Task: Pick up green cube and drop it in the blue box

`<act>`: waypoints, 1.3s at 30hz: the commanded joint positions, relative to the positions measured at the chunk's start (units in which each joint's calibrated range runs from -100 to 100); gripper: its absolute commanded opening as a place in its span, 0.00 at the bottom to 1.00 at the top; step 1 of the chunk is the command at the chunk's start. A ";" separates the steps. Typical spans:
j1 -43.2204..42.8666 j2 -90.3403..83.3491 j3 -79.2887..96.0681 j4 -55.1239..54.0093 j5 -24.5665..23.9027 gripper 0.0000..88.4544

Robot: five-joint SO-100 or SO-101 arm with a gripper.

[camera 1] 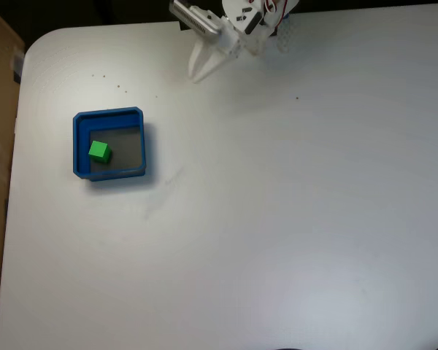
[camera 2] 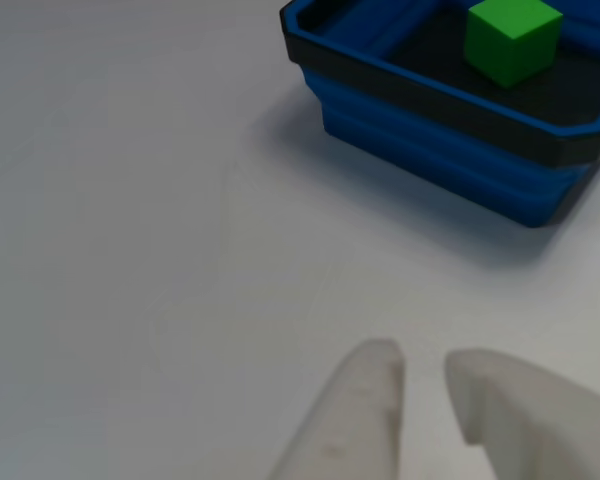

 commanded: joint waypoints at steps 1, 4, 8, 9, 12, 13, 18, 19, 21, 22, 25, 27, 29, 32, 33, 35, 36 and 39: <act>-2.64 -6.21 5.86 -1.71 0.05 0.00; -4.38 -10.73 10.37 -1.71 0.05 0.00; -5.53 -12.56 11.55 -1.55 0.05 0.00; -5.75 -12.56 11.55 -1.55 0.05 0.00; -7.41 -12.48 11.55 -1.30 0.05 0.00; -8.42 -12.48 11.55 -1.30 0.05 0.00; -18.68 -12.40 11.55 -1.14 0.05 0.00; -21.00 -12.31 11.55 -1.06 0.05 0.00; -25.33 -12.31 11.55 -1.06 0.05 0.00; -27.36 -12.31 11.55 -1.06 0.05 0.01; -32.63 -12.31 11.55 -1.06 0.05 0.01; -35.45 -12.31 11.55 -1.06 0.05 0.01; -37.83 -12.31 11.55 -1.06 0.05 0.01; -40.58 -12.31 11.55 -1.06 0.05 0.01; -41.16 -12.31 11.55 -1.06 0.05 0.01; -41.95 -12.31 11.55 -1.06 0.05 0.01; -42.02 -12.31 11.55 -1.06 0.05 0.01; -41.95 -12.31 11.55 -1.06 -0.24 0.01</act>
